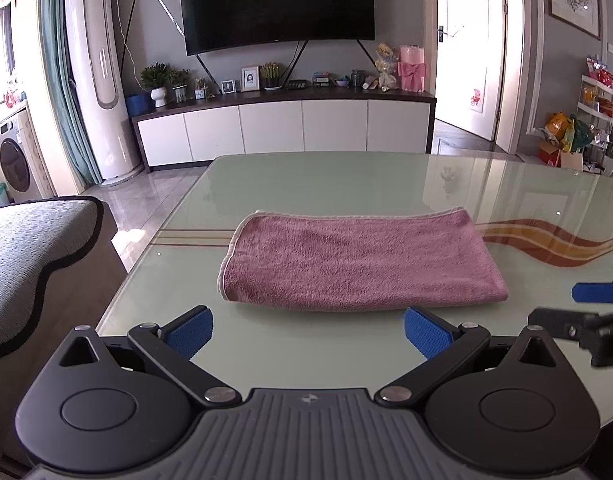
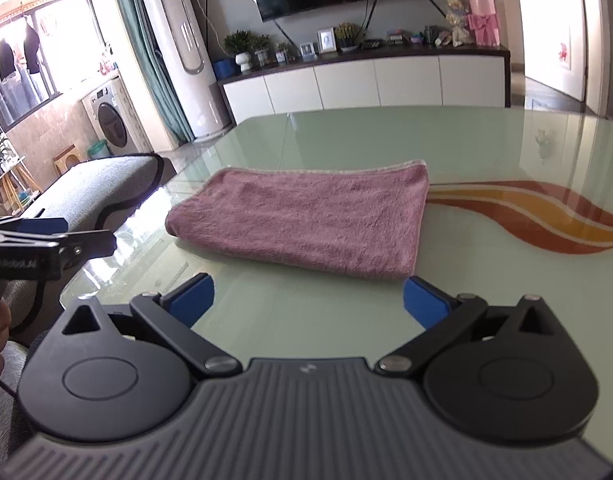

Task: Fold towel
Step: 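Move both open tools toward the folded pink towel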

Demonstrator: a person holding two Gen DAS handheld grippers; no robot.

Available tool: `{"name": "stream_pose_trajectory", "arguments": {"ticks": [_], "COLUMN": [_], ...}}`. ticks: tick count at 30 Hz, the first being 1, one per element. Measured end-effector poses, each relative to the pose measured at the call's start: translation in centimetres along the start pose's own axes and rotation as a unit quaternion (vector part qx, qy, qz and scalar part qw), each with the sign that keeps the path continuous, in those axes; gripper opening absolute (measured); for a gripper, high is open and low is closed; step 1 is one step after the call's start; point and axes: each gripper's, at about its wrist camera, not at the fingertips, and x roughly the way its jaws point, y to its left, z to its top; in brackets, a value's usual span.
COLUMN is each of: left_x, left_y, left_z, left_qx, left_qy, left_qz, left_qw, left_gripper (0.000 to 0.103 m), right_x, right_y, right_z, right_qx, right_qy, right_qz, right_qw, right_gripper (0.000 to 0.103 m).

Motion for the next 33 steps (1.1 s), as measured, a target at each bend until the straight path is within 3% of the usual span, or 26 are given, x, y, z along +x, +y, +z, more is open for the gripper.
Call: {"name": "stream_pose_trajectory", "arguments": {"ticks": [12, 33], "left_x": [-1.6, -1.1], "left_y": [0.9, 2.3], "left_z": [0.4, 0.6], "left_qx": [-0.02, -0.012], "left_qy": [0.005, 0.005], "left_qz": [-0.011, -0.016], "left_qw": [0.9997, 0.9998], "left_gripper": [0.103, 0.103], "right_x": [-2.2, -2.0], "right_y": [3.8, 4.9], "right_z": [-0.2, 1.6], "right_qx": [-0.009, 0.017], "right_qy": [-0.032, -0.03], "right_qz": [-0.022, -0.026], "right_qw": [0.999, 0.999], "right_gripper": [0.103, 0.103]}}
